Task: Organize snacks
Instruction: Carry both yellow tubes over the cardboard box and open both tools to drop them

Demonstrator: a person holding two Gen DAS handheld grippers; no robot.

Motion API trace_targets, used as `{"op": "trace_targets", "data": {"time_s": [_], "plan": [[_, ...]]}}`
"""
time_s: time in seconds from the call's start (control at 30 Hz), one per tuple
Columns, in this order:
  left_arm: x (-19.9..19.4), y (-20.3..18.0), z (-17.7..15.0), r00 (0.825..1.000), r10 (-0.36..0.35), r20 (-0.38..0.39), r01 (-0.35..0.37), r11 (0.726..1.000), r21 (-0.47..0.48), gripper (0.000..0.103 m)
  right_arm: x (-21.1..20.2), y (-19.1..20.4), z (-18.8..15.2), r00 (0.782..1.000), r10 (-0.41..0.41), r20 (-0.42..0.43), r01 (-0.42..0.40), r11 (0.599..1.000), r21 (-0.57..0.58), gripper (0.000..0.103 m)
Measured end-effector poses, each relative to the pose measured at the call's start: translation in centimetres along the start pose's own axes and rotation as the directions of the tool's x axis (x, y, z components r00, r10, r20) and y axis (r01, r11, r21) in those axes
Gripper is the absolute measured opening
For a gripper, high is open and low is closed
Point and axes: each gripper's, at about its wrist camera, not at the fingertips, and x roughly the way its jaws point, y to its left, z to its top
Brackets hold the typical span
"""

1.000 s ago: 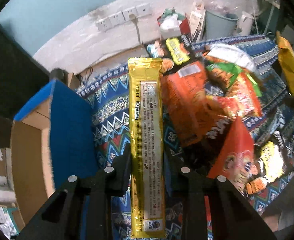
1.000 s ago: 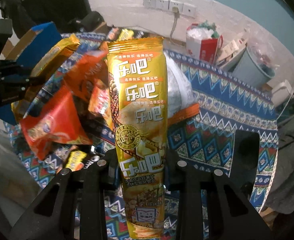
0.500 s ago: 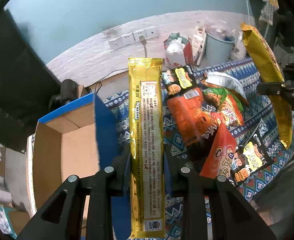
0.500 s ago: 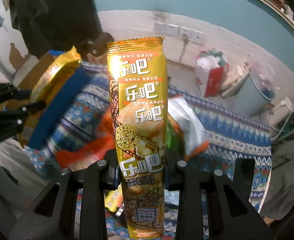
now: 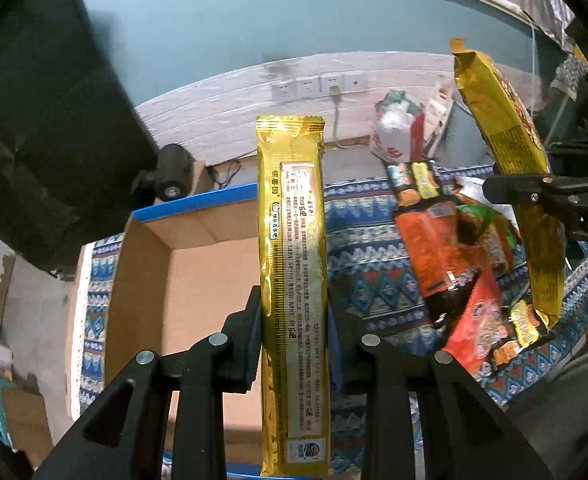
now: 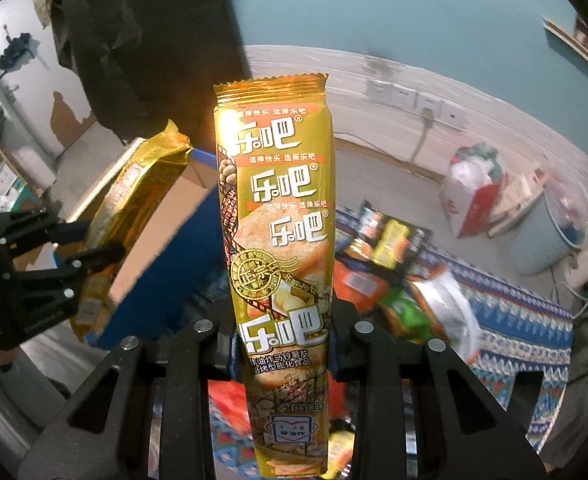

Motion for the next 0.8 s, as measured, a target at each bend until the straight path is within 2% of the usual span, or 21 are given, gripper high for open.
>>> {"op": "trace_targets", "data": {"time_s": [0.43, 0.8], "plan": [[1.7, 8.0, -2.7, 0.997, 0.064, -0.052, -0.070, 0.988, -0.141, 0.029, 4.9, 8.2, 4.1, 0.992, 0.116, -0.048, -0.118, 0.992, -0.043, 0.030], [4.0, 13.2, -5.0, 0.987, 0.098, -0.124, -0.128, 0.958, -0.258, 0.029, 10.2, 14.7, 7.1, 0.971, 0.211, -0.111, -0.216, 0.976, -0.035, 0.030]]}}
